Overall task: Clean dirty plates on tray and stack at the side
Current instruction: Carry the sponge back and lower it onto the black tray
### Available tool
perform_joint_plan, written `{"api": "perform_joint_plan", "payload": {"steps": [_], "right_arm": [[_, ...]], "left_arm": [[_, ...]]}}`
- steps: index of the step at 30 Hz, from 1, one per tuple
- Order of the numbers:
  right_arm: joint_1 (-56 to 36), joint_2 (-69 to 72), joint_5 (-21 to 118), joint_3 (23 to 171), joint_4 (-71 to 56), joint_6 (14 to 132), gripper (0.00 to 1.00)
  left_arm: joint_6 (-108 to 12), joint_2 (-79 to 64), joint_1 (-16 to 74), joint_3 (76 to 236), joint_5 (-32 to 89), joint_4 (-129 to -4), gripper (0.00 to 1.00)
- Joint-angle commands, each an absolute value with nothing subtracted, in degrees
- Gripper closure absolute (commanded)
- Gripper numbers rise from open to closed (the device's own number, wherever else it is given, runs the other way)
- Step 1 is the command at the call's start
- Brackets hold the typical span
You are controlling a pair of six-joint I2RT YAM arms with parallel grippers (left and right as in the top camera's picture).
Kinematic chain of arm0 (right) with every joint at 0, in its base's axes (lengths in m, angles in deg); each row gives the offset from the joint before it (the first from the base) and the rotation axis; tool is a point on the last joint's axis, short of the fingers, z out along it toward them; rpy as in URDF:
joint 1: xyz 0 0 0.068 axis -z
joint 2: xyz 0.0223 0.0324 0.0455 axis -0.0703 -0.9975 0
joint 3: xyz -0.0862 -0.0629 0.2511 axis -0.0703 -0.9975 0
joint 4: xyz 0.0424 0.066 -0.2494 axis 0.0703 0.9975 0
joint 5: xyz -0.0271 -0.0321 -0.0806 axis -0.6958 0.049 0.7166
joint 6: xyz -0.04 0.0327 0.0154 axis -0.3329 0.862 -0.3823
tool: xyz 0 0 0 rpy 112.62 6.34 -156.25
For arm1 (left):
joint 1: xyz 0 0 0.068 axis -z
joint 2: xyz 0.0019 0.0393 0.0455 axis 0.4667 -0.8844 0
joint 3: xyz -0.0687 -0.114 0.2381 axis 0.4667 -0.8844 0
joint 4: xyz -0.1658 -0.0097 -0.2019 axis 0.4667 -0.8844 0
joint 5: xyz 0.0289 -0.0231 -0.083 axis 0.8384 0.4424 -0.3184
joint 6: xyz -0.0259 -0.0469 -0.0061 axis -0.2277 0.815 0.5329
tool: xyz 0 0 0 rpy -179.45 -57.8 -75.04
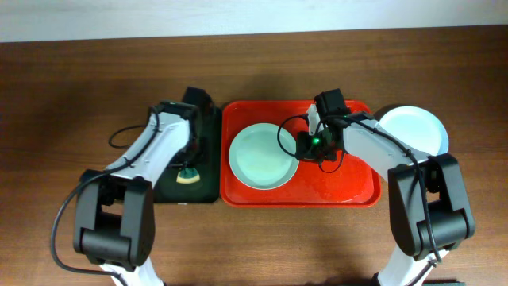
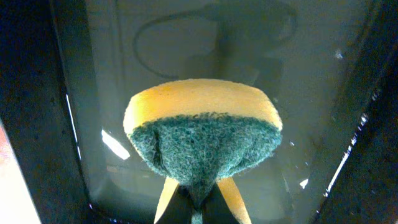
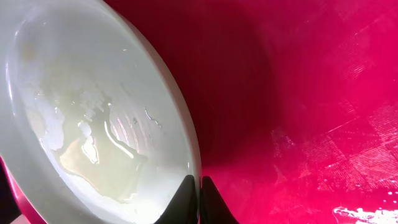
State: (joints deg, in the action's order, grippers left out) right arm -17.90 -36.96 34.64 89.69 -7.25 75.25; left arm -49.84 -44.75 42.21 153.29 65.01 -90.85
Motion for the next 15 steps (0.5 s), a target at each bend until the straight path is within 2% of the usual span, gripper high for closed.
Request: {"api": "perform_joint_plan", "payload": {"steps": [1, 12, 15], "right_arm": [[-17.9, -37.3, 34.9, 90.1, -7.2, 74.5, 0.95], [-17.9, -37.3, 34.9, 90.1, -7.2, 74.5, 0.95], [-17.9, -37.3, 34.9, 90.1, -7.2, 74.5, 0.95]], "left_arm": [[-54.0, -44.3, 38.1, 152.8, 59.6, -89.8, 1.00], [-54.5, -44.3, 34.3, 151.3, 59.0, -87.0, 1.00], [-58.6, -44.3, 34.3, 148.5, 54.1, -82.6, 1.00]]}}
